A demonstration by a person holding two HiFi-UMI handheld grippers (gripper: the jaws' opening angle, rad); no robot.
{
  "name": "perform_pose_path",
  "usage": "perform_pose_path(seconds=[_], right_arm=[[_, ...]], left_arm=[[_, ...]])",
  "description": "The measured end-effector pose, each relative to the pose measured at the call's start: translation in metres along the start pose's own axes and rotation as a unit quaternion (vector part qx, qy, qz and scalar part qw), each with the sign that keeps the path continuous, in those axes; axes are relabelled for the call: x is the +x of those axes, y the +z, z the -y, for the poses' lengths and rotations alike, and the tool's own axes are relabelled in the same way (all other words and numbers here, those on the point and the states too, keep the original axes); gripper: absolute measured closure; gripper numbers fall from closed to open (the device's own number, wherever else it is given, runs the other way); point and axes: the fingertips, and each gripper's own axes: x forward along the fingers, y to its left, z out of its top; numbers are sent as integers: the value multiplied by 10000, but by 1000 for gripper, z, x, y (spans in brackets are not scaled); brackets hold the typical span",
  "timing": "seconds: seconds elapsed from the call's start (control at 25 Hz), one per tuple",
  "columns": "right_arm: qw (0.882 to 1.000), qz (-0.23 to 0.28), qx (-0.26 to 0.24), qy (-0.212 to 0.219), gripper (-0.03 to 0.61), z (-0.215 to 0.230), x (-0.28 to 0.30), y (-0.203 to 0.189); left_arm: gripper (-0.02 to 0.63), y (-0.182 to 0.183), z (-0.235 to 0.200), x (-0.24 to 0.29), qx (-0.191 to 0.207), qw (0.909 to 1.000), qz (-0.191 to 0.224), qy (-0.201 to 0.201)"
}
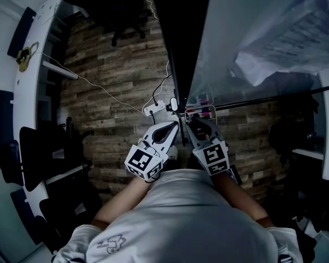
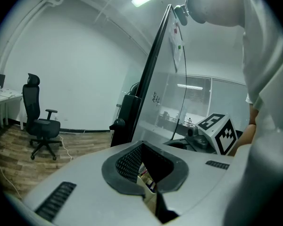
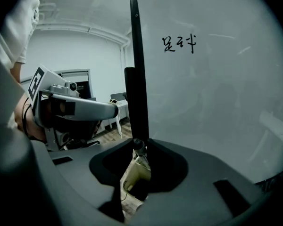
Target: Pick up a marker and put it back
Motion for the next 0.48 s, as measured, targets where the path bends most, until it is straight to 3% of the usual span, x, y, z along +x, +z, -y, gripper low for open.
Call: perform_pose_path(seconds=[0.48], right_arm=[[9981,588,-101,-142,505,-2,-26,36]], left_arm=[[609,23,10,-11,177,9994,245,-179]])
